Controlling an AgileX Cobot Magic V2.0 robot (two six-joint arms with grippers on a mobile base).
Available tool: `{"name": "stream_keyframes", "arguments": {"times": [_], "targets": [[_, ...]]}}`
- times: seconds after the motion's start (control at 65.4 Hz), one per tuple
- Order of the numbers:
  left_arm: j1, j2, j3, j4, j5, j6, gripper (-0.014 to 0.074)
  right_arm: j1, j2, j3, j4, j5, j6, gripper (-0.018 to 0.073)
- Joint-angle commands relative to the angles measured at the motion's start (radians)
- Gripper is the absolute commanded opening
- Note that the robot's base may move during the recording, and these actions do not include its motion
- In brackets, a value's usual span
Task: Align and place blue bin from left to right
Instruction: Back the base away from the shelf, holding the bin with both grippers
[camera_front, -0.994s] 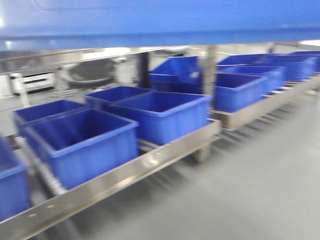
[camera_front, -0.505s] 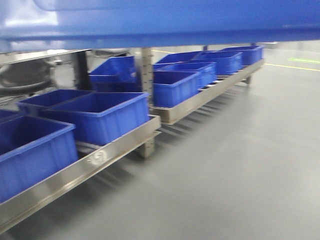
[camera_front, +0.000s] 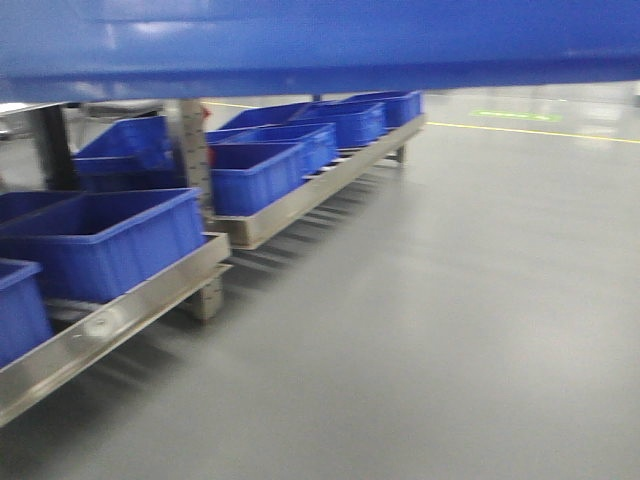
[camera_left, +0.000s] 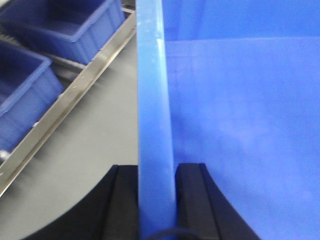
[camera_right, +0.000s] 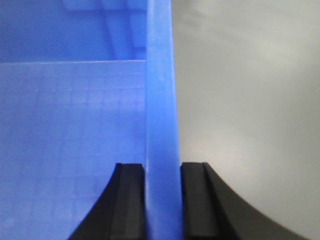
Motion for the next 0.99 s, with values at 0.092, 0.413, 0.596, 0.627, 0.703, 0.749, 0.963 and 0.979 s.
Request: {"name": "stream_keyframes", "arguments": {"times": [0.092,0.413,0.596,0.627,0.703,0.749,0.963,0.979], "targets": [[-0.014,-0.011,-0.012,-0.02,-0.094,0.002,-0.0111,0.012,-0.005,-0.01,-0.041,-0.106,-0.013,-0.0071],[-0.014,-0.011,-0.012,-0.02,-0.094,0.002,-0.0111,0.012,-0.005,-0.01,-0.041,-0.106,-0.013,-0.0071],[-0.014,-0.011,-0.012,-0.02,-0.094,0.002,-0.0111,0.012,-0.005,-0.01,-0.041,-0.106,-0.013,-0.0071],[-0.014,-0.011,-0.012,-0.02,-0.094,0.002,-0.0111,0.012,-0.005,-0.01,-0.041,-0.106,-0.013,-0.0071],[-0.014,-0.011,-0.012,-0.02,-0.094,0.002,-0.0111,0.012,-0.005,-0.01,-0.041,-0.106,-0.013,-0.0071],[-0.014,-0.011,-0.012,-0.02,-0.094,0.002,-0.0111,0.012,-0.005,-0.01,-0.041,-0.106,-0.013,-0.0071],[-0.014,-0.011,-0.012,-0.02,-0.094,0.002,-0.0111,0.012,-0.005,-0.01,-0.041,-0.106,-0.013,-0.0071],[-0.014,-0.011,-0.012,-0.02,-0.094,0.002,-0.0111,0.012,-0.005,-0.01,-0.041,-0.106,-0.013,-0.0071]]}}
